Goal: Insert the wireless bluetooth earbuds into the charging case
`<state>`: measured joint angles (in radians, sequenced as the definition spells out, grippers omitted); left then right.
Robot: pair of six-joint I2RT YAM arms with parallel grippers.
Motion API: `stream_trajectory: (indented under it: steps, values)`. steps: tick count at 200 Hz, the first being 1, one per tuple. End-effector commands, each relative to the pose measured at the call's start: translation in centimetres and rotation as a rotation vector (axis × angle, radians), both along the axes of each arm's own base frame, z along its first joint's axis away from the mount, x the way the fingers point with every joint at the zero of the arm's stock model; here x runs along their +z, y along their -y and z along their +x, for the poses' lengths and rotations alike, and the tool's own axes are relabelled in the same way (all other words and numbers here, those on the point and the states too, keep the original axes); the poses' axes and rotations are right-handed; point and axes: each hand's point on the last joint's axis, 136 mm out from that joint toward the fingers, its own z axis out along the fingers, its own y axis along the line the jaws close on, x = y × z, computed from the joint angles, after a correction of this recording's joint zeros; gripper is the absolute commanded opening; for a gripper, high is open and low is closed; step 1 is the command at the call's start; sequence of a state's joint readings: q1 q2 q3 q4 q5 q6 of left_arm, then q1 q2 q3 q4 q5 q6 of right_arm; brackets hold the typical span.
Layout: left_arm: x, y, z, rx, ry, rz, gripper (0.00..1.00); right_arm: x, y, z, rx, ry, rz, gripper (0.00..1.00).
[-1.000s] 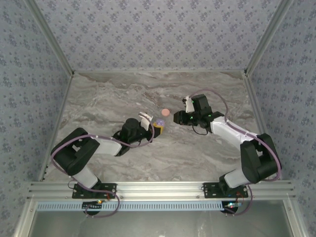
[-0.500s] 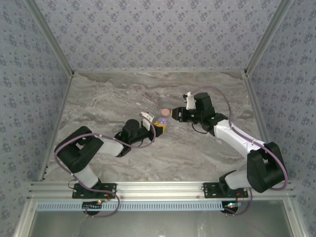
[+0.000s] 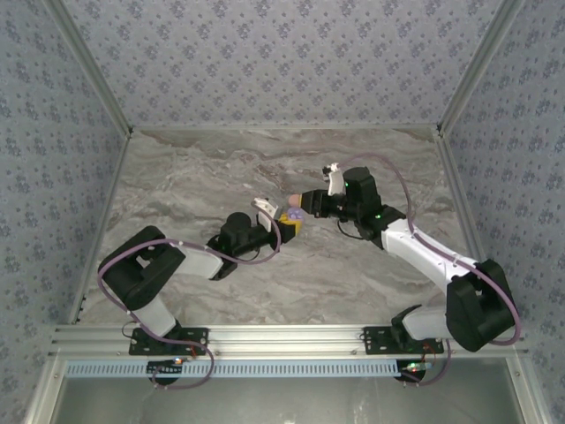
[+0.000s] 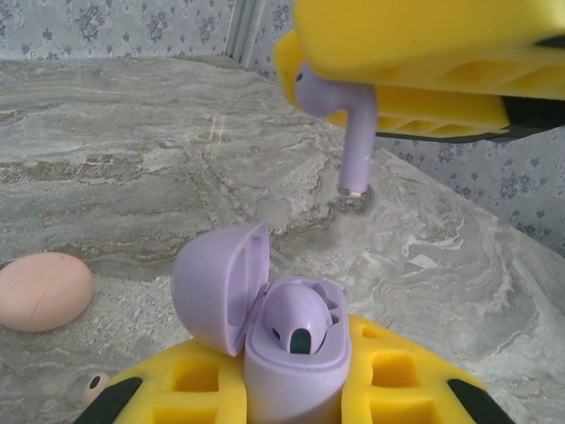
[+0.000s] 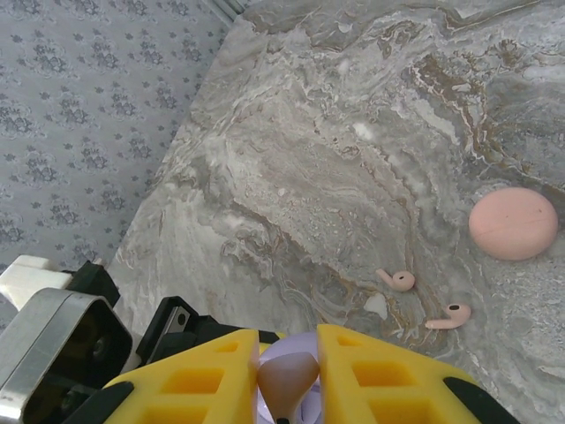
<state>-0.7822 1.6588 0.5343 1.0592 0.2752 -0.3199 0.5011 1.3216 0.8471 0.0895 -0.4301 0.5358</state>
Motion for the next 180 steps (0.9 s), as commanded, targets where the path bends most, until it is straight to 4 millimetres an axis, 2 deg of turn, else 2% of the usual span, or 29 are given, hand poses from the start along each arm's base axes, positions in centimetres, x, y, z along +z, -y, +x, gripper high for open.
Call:
stream_trajectory:
  steps: [1, 90, 180]
  values:
    - [3.7, 0.8, 0.1, -0.004, 0.068, -0.093, 0.02, 1.0, 0.0, 0.0, -0.017, 0.033, 0.025, 0.25]
    - [5.7, 0.6, 0.2, 0.016, 0.085, -0.143, 0.02, 1.7, 0.0, -0.3, -0.019, 0.072, 0.038, 0.25]
    - [6.2, 0.5, 0.5, 0.033, 0.079, -0.154, 0.02, 1.4, -0.2, -0.4, -0.009, 0.070, 0.032, 0.25]
